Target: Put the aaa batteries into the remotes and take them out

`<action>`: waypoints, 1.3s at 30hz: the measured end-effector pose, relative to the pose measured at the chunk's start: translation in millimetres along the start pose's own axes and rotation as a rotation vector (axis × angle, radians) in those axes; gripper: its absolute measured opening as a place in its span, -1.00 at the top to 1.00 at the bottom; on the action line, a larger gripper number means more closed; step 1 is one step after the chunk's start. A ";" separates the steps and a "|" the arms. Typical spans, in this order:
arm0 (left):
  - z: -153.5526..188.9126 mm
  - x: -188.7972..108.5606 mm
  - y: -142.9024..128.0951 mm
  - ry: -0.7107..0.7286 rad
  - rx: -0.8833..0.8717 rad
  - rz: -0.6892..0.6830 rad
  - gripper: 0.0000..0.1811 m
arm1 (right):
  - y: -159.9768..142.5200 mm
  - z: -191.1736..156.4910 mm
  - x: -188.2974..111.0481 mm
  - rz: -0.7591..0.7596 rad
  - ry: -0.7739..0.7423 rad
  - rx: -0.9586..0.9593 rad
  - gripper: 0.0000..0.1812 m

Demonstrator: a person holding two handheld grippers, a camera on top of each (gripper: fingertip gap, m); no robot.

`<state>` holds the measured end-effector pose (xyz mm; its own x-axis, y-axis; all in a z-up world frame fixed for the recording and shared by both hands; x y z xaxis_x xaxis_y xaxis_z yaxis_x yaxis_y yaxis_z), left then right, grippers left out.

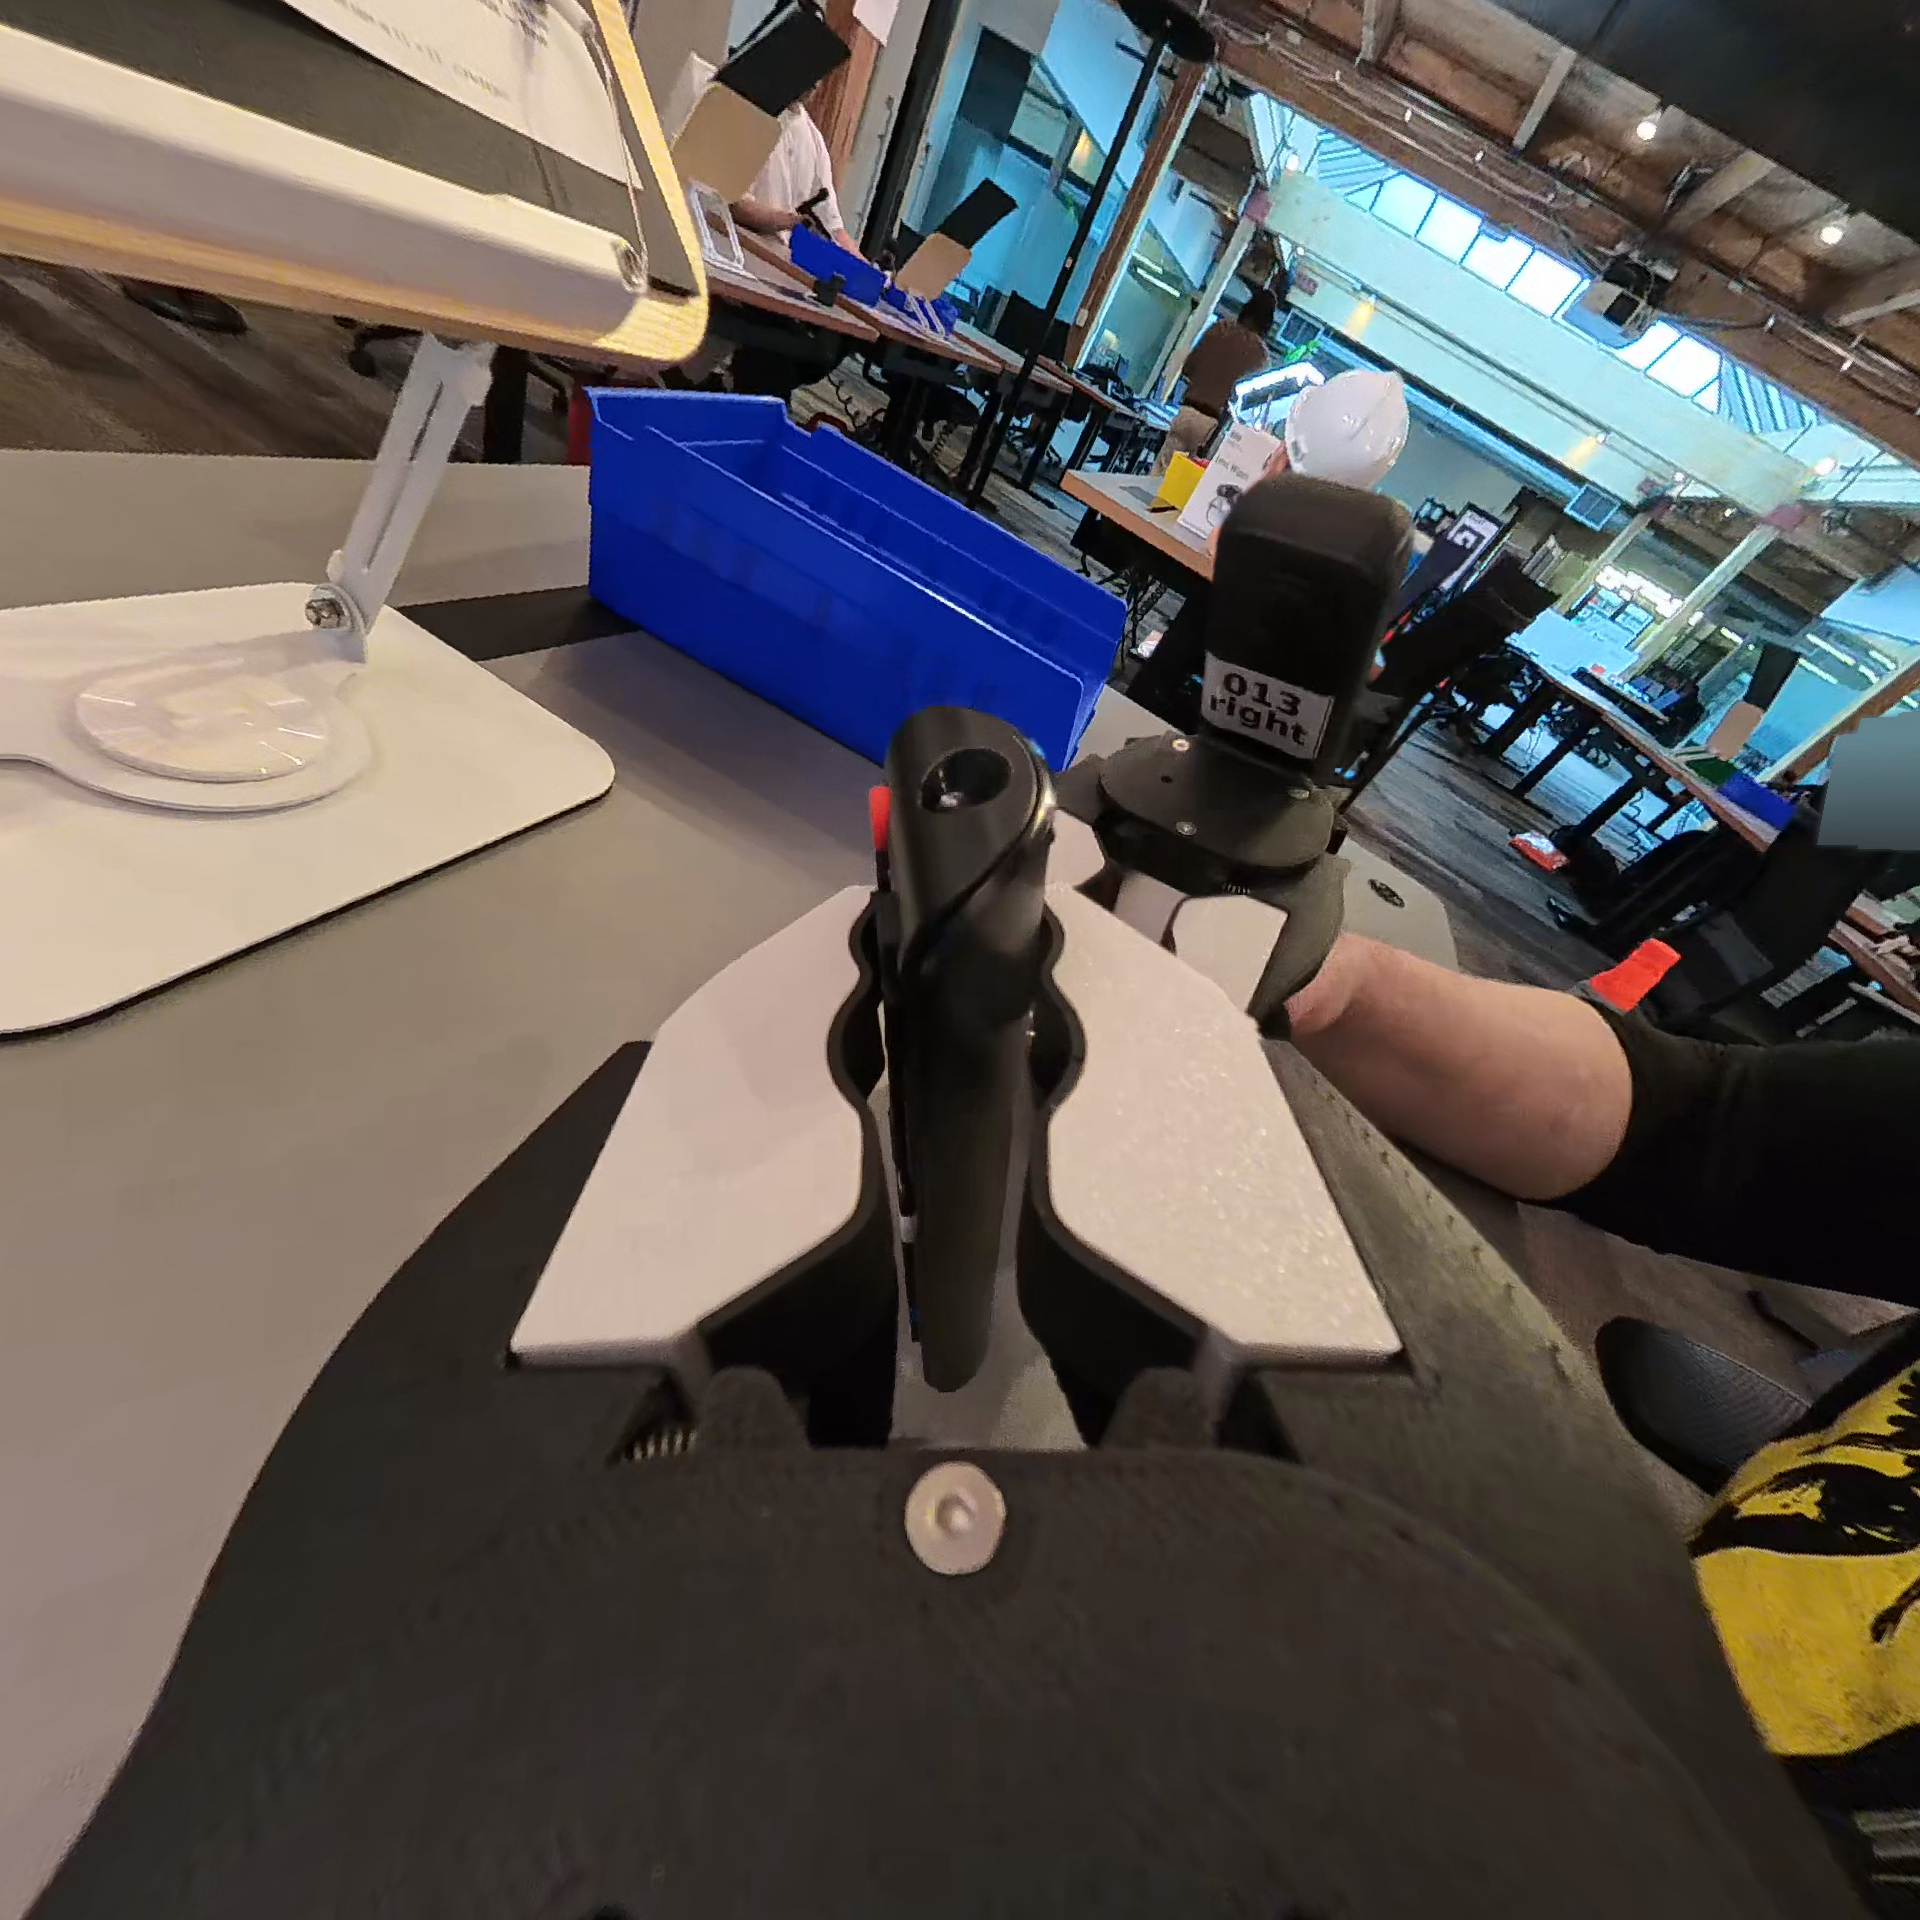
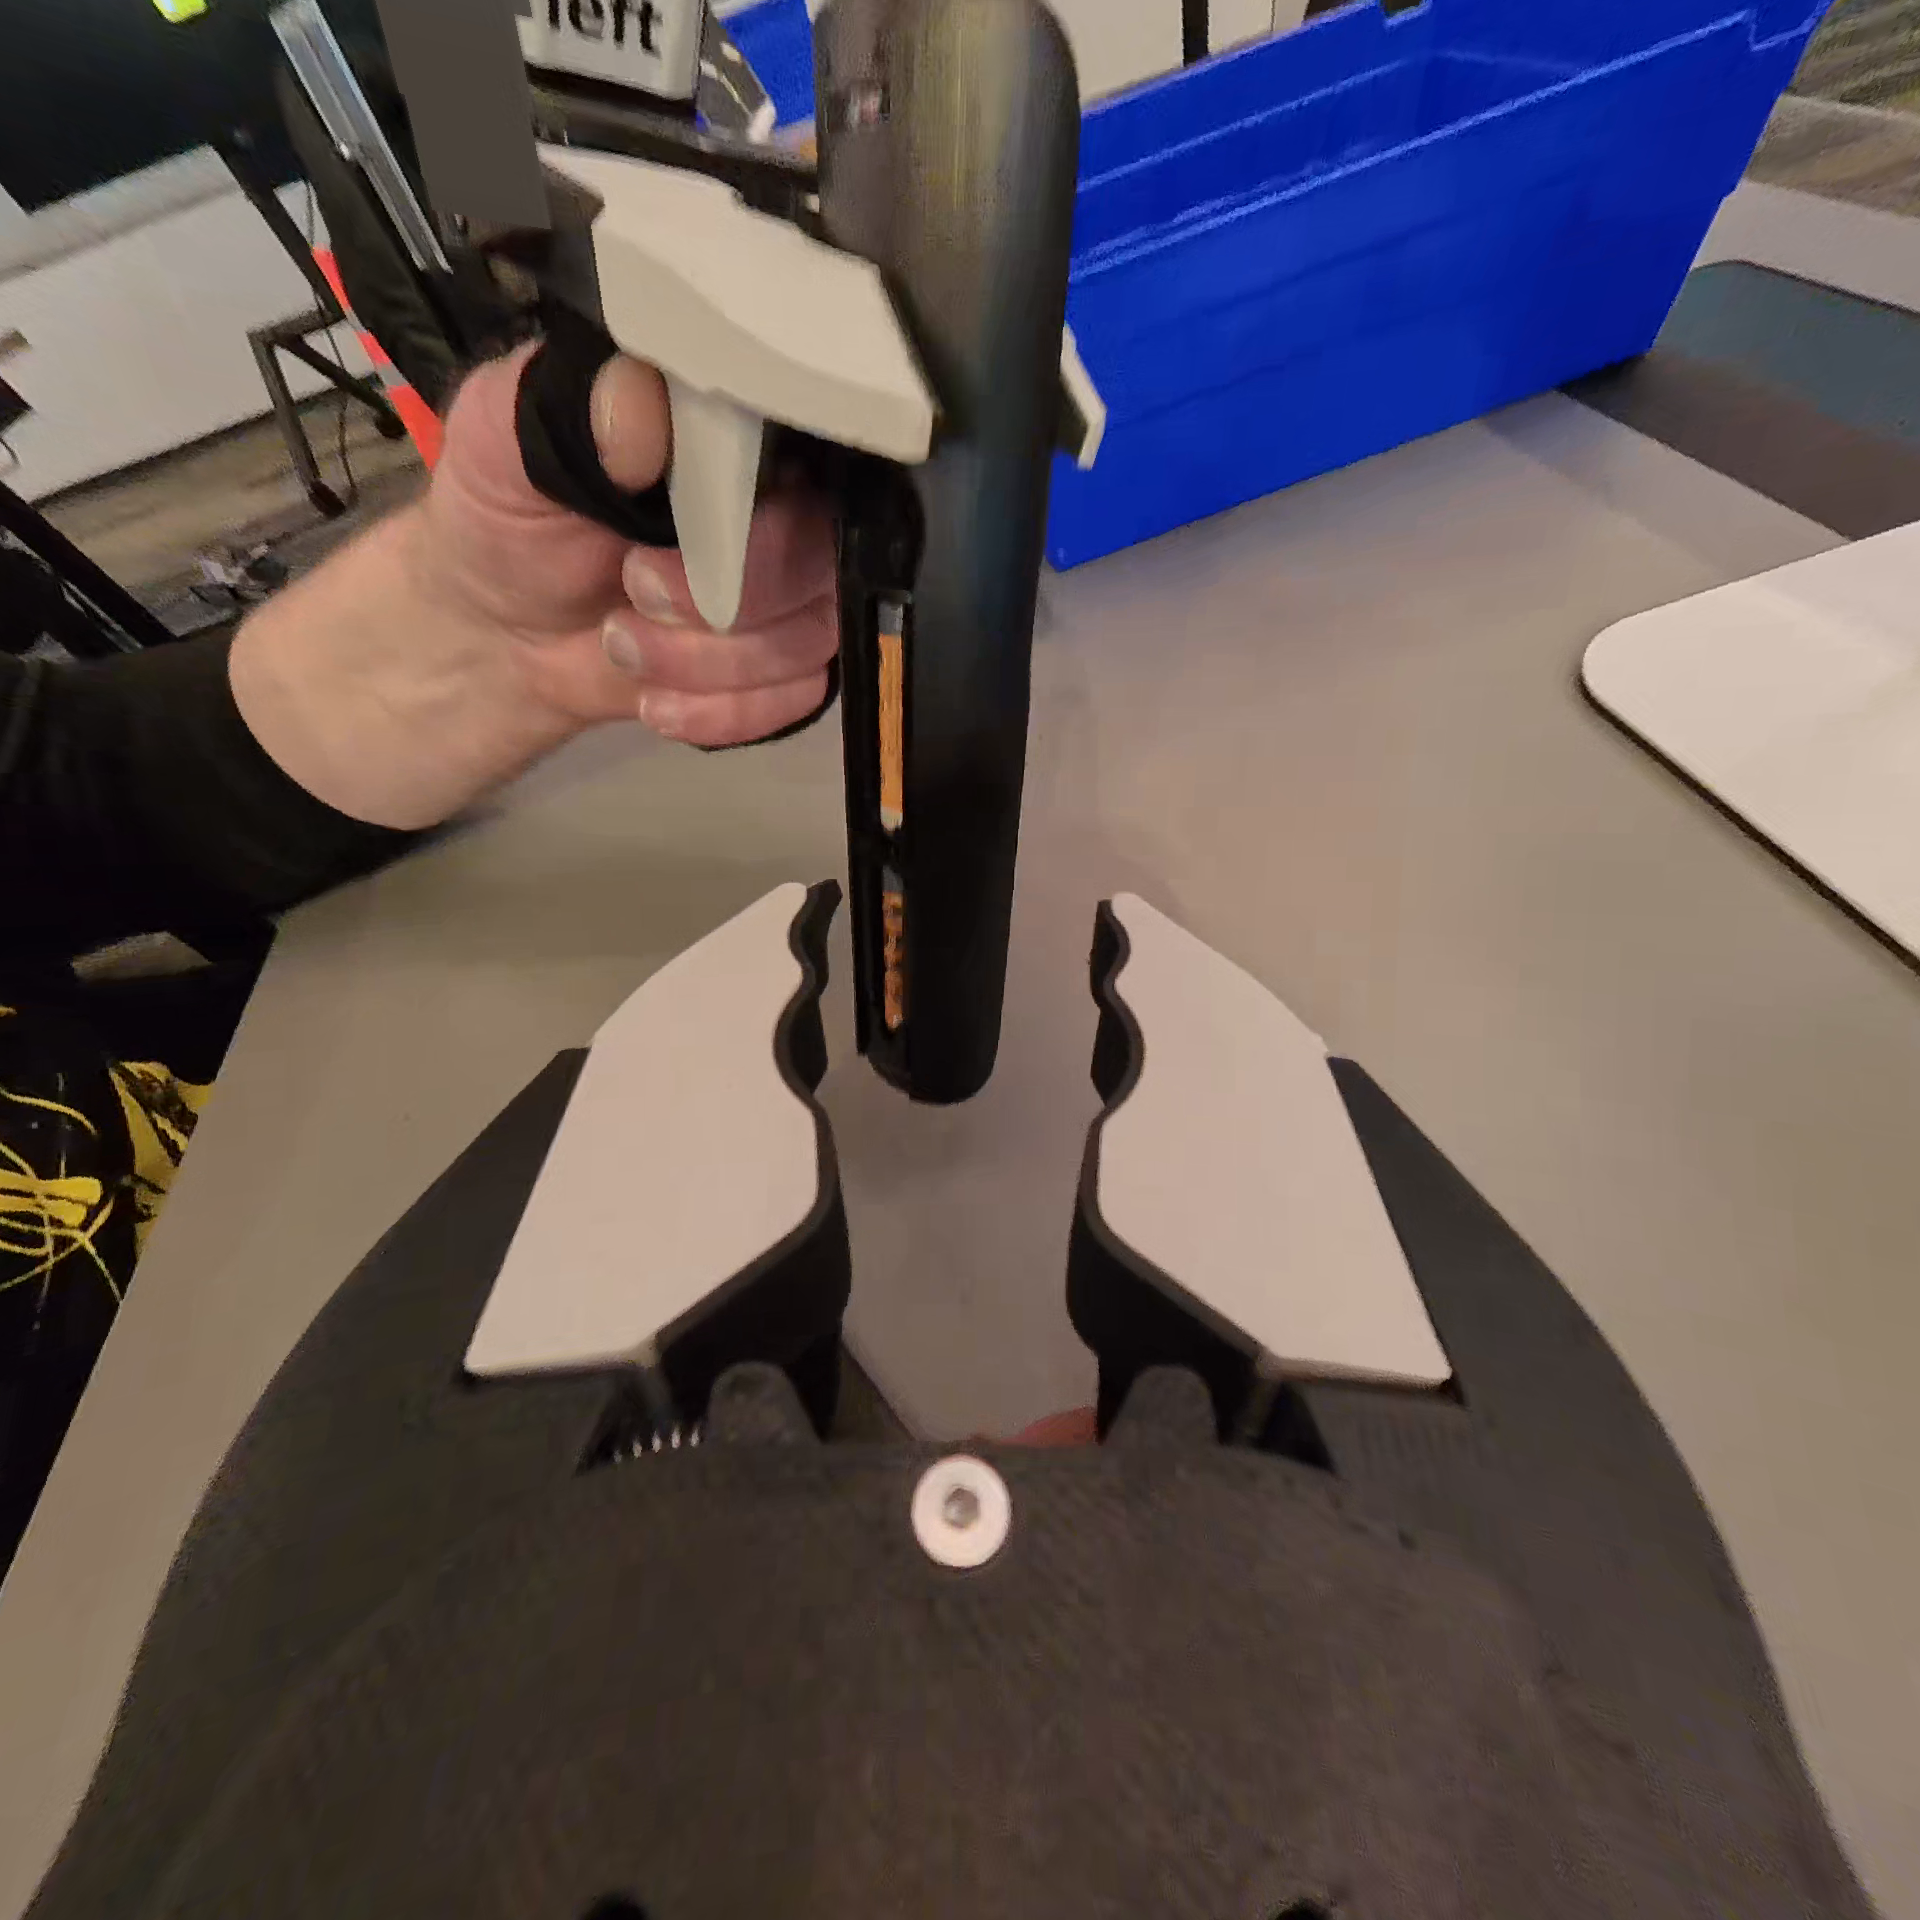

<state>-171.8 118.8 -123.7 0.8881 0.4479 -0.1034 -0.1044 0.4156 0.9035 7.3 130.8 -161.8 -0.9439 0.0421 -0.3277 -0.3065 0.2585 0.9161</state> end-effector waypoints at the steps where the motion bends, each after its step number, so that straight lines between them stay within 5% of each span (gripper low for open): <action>1: 0.4 2.0 -1.5 0.008 0.006 -0.005 0.73 | 1.5 0.3 1.6 0.008 0.005 0.013 0.50; 11: -1.6 10.2 -11.6 0.055 0.039 -0.027 0.73 | 6.6 10.8 21.9 0.044 0.049 0.124 0.71; 39: -11.6 5.6 -19.3 0.064 -0.004 0.048 0.73 | -0.3 4.9 30.1 -0.068 -0.023 0.012 0.70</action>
<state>-170.1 122.5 -146.5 0.8514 0.5174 -0.0862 -0.1484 0.3951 0.9066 -20.5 136.7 -173.0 -0.9176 0.0462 -0.3948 -0.3685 0.2730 0.8886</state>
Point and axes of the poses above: each gripper's, where its closed fingertips meet, x out along the fingers, y out of its top, z = x × y across the jaws, the point moved 9 cm from there along -x, back along the fingers, and after that the axes turned 1 degree about z, right-handed, at the moved point
